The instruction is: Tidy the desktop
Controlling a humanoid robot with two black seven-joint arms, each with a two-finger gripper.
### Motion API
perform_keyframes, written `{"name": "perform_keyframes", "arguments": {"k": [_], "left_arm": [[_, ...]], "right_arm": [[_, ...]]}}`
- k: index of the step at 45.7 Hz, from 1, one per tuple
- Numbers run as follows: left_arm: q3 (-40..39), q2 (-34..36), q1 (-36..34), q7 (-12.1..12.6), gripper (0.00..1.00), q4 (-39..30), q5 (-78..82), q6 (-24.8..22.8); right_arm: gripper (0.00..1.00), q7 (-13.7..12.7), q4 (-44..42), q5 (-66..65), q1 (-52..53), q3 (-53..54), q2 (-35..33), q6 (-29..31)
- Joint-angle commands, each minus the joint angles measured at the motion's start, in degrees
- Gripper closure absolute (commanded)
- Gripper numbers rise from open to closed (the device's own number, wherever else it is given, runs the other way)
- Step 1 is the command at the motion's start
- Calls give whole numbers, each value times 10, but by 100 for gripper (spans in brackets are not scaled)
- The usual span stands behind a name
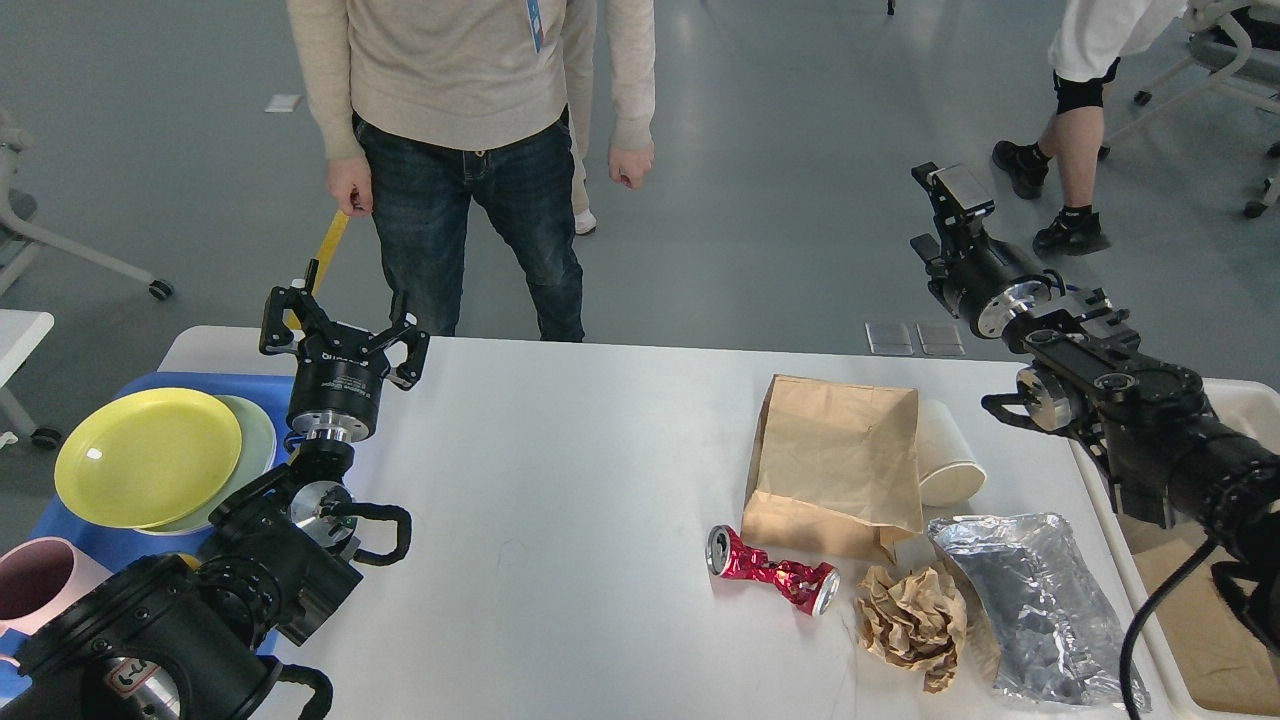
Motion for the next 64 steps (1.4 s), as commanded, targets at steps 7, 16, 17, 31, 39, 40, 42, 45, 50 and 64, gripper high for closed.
{"name": "perform_keyframes", "arguments": {"k": [7, 16, 17, 31, 39, 40, 42, 45, 50, 64], "left_arm": [[0, 0, 0, 0, 4, 0, -1, 0], [0, 0, 0, 0, 4, 0, 0, 0], [0, 0, 0, 0, 4, 0, 0, 0], [0, 0, 0, 0, 4, 0, 0, 0], [0, 0, 0, 0, 4, 0, 0, 0], [0, 0, 0, 0, 4, 0, 0, 0], [0, 0, 0, 0, 4, 0, 0, 0], [0, 1, 0, 0, 4, 0, 0, 0], [0, 0, 0, 0, 4, 0, 0, 0], [0, 0, 0, 0, 4, 0, -1, -1]], "right_arm": [[0, -59, 7, 3, 139, -364, 13, 63], [0, -203, 9, 7, 227, -619, 81, 189], [0, -206, 13, 7, 230, -635, 85, 200], [0, -205, 183, 6, 382, -781, 94, 305], [0, -205, 200, 7, 453, -793, 98, 406], [0, -205, 201, 7, 464, -792, 97, 421], [0, -205, 206, 7, 487, -791, 97, 463], [0, -205, 213, 8, 518, -788, 95, 511], [0, -205, 232, 9, 571, -788, 93, 526], [0, -205, 242, 22, 530, -760, 48, 526]]}}
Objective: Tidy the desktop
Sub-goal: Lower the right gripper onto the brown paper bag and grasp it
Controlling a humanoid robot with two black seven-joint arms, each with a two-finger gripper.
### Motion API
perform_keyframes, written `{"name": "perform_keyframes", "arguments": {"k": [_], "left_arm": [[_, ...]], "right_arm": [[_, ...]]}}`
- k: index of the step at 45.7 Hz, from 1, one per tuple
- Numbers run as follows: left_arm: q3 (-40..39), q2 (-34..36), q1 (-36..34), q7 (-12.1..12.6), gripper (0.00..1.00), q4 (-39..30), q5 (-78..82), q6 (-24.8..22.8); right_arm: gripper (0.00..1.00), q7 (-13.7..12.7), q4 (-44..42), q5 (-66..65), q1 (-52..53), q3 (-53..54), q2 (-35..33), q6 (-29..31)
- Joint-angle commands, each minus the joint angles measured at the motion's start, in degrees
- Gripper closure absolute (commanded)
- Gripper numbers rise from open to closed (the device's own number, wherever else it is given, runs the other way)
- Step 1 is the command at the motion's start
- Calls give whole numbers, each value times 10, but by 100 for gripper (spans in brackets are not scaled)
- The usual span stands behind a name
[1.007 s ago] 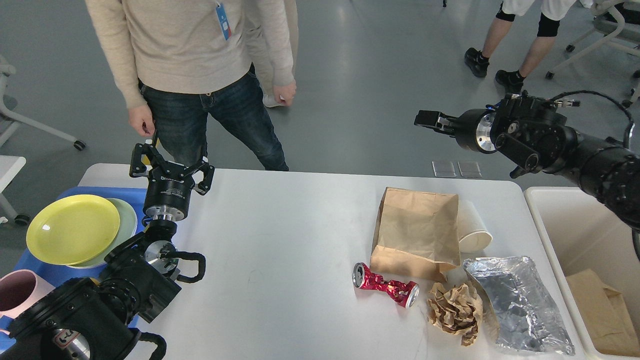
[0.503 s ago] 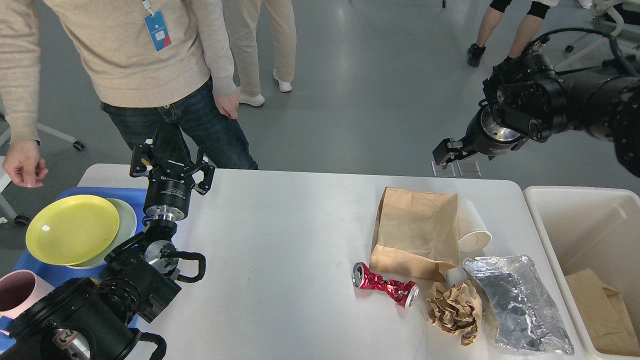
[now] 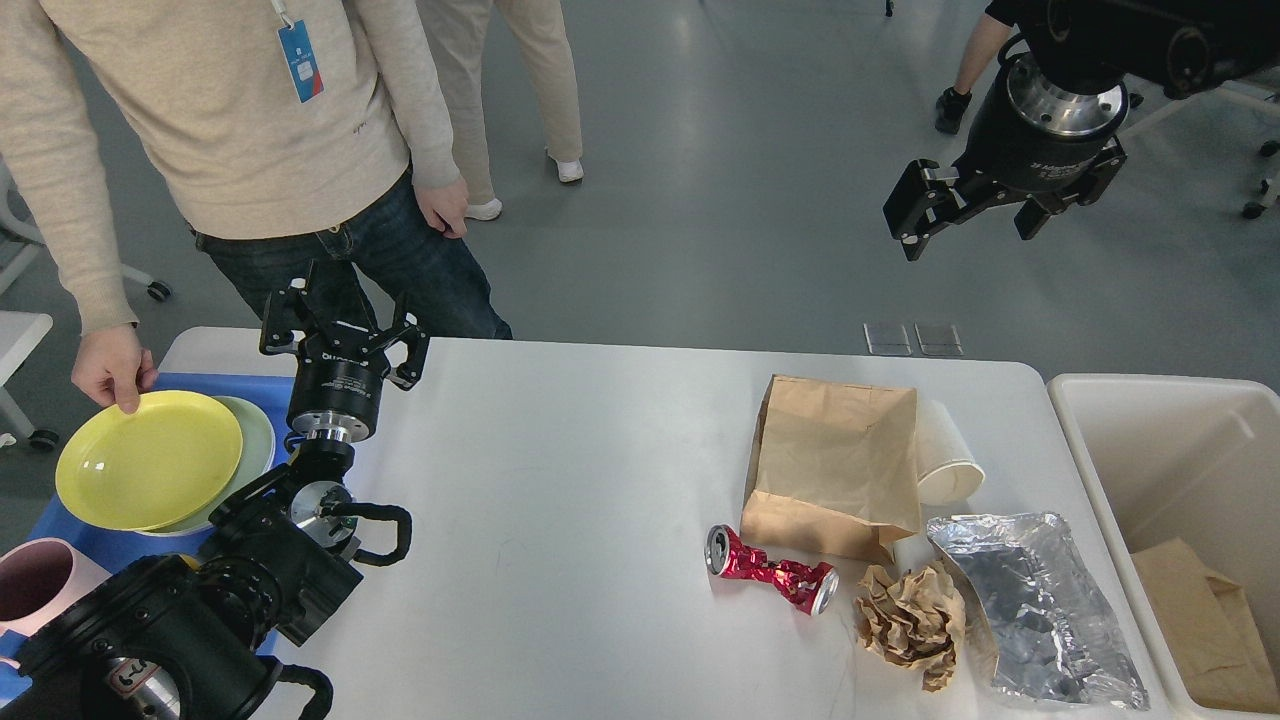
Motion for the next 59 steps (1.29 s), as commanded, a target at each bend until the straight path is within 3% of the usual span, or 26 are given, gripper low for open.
{"name": "perform_keyframes", "arguments": {"k": [1, 9, 20, 51, 54, 57, 59], "left_arm": [[0, 0, 0, 0, 4, 0, 0, -1], [0, 0, 0, 0, 4, 0, 0, -1], [0, 0, 0, 0, 4, 0, 0, -1], [0, 1, 0, 0, 4, 0, 0, -1], [0, 0, 0, 0, 4, 0, 0, -1], [0, 0, 0, 0, 4, 0, 1, -1], [0, 0, 0, 0, 4, 0, 0, -1]], "right_arm": [[0, 0, -24, 19, -93, 32, -22, 0], [0, -1, -58, 35, -244, 57, -36, -117], [0, -2, -72, 35, -364, 61, -33, -287], [2, -6, -141, 35, -471, 118, 4, -314], [11, -7, -146, 35, -476, 119, 9, -315], [33, -8, -145, 35, -477, 119, 11, -316], [54, -8, -140, 34, -477, 119, 11, -310]]}}
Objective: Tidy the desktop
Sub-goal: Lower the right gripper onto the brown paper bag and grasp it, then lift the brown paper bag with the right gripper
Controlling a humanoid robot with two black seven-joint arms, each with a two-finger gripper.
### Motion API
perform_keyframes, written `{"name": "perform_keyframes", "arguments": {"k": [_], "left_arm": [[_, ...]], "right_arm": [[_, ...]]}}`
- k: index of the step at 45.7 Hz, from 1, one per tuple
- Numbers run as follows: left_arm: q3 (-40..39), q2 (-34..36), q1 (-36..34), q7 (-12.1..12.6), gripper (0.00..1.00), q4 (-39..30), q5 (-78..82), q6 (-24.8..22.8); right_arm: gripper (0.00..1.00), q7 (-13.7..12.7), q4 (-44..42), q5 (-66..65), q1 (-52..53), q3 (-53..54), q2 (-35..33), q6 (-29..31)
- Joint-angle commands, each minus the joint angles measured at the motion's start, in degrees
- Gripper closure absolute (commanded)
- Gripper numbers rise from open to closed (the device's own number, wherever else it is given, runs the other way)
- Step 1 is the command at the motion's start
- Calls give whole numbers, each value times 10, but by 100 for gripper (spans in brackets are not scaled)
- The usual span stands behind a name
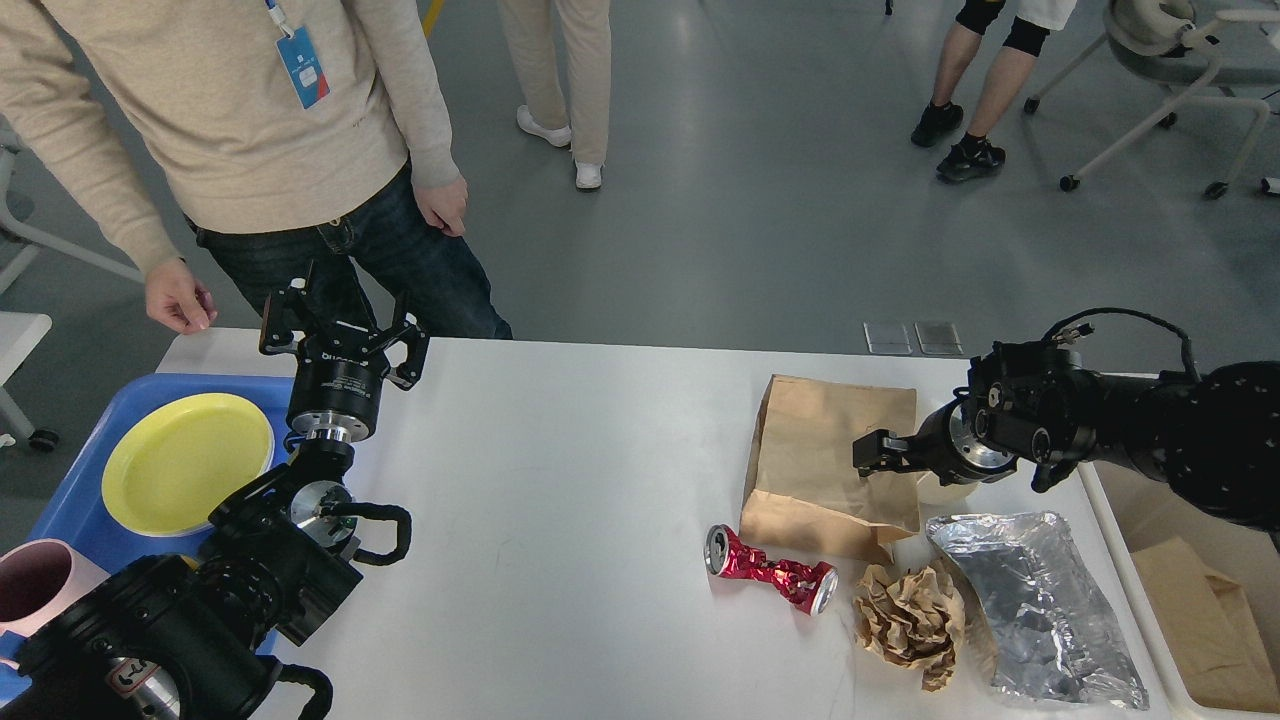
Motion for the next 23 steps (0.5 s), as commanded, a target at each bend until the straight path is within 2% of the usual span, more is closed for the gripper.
{"name": "perform_keyframes", "arguments": {"k": [1, 4, 6, 17, 23], "left_arm": [[0, 0, 0, 0, 4, 0, 1, 0], [0, 0, 0, 0, 4, 0, 0, 1], [0, 0, 0, 0, 4, 0, 1, 0], [0, 0, 0, 0, 4, 0, 0, 0], [0, 1, 0, 0, 4, 0, 0, 0]], "right_arm": [[65, -1, 5, -2, -2, 0, 3, 7], [90, -1, 6, -1, -2, 1, 3, 11], [100, -1, 6, -1, -3, 1, 3, 15], [100, -1, 6, 2, 7, 3, 3, 30], [100, -1, 7, 2, 13, 40, 2, 32]]}}
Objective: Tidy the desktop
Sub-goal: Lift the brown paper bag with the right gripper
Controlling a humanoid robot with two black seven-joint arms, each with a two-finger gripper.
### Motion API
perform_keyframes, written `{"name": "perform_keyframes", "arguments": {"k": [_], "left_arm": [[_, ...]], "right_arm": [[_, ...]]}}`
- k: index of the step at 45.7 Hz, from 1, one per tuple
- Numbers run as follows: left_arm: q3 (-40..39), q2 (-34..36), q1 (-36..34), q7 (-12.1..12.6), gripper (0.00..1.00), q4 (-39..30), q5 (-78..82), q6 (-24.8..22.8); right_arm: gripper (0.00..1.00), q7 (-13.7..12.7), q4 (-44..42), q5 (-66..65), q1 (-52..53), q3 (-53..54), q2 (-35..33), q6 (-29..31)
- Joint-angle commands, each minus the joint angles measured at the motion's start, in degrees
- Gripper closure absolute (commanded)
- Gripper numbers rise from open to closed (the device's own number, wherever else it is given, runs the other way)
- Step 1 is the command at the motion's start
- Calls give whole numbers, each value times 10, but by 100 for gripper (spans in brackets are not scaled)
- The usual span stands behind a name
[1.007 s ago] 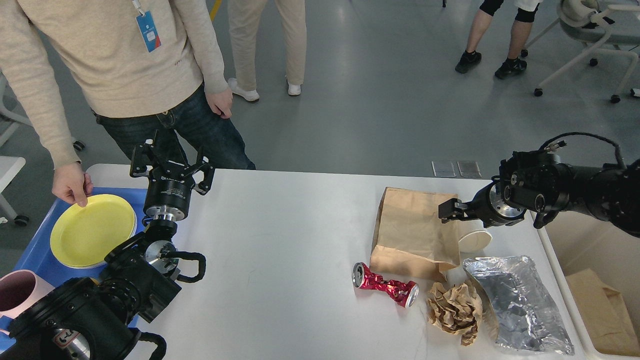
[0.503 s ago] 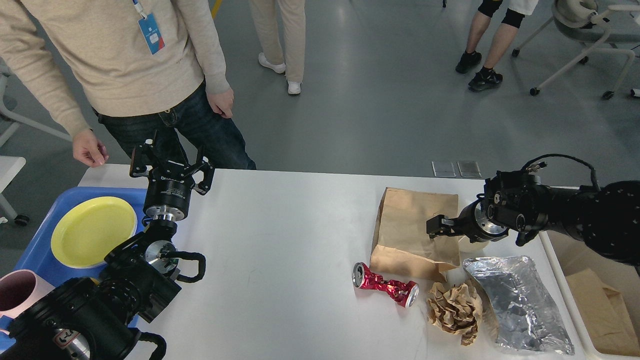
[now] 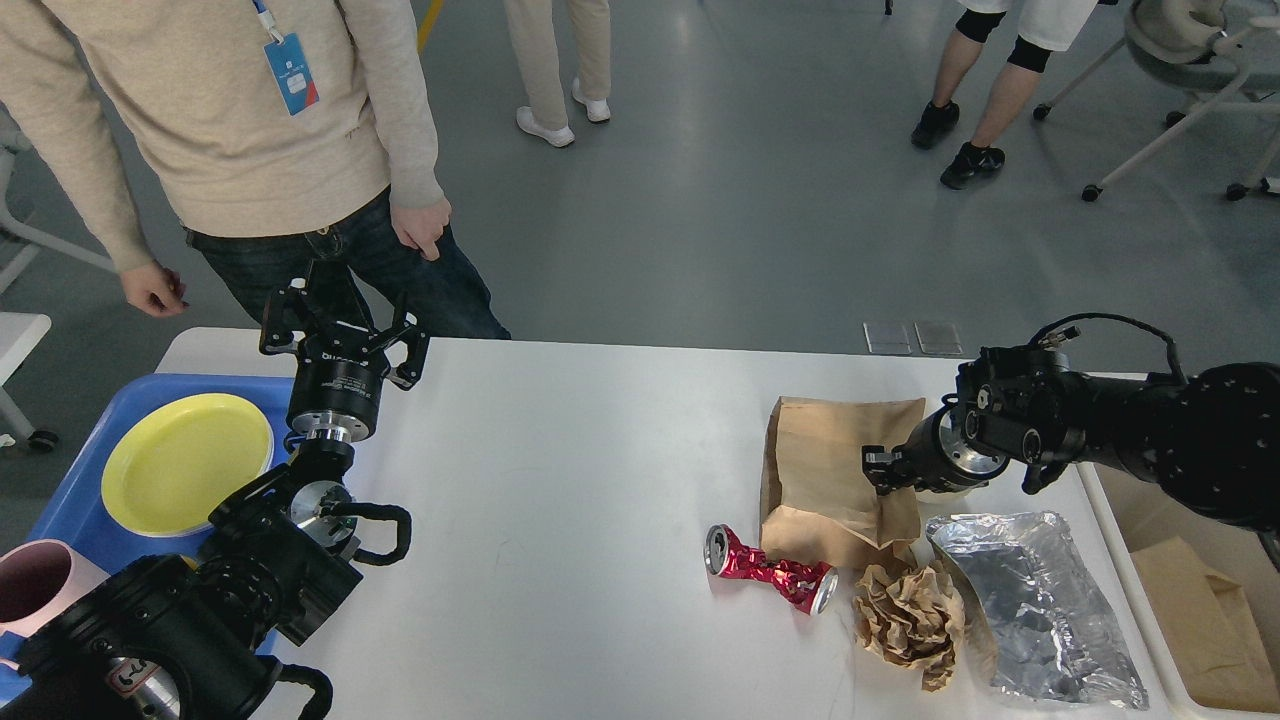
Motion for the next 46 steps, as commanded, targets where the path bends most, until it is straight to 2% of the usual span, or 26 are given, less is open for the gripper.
{"name": "perform_keyframes", "arguments": {"k": [1, 11, 20, 33, 46], "left_arm": [[0, 0, 0, 0, 4, 0, 0, 0], [0, 0, 0, 0, 4, 0, 0, 0], [0, 0, 0, 0, 4, 0, 0, 0], [0, 0, 0, 0, 4, 0, 0, 1], [0, 0, 0, 0, 4, 0, 0, 0]], "right_arm": [[100, 0, 1, 0, 6, 37, -5, 3], [100, 0, 15, 0, 65, 83, -51, 90], [100, 1, 42, 0, 152, 101, -121, 122], [100, 2, 48, 0, 296, 103, -216, 211], [100, 1, 47, -1, 377, 100, -258, 259]]}}
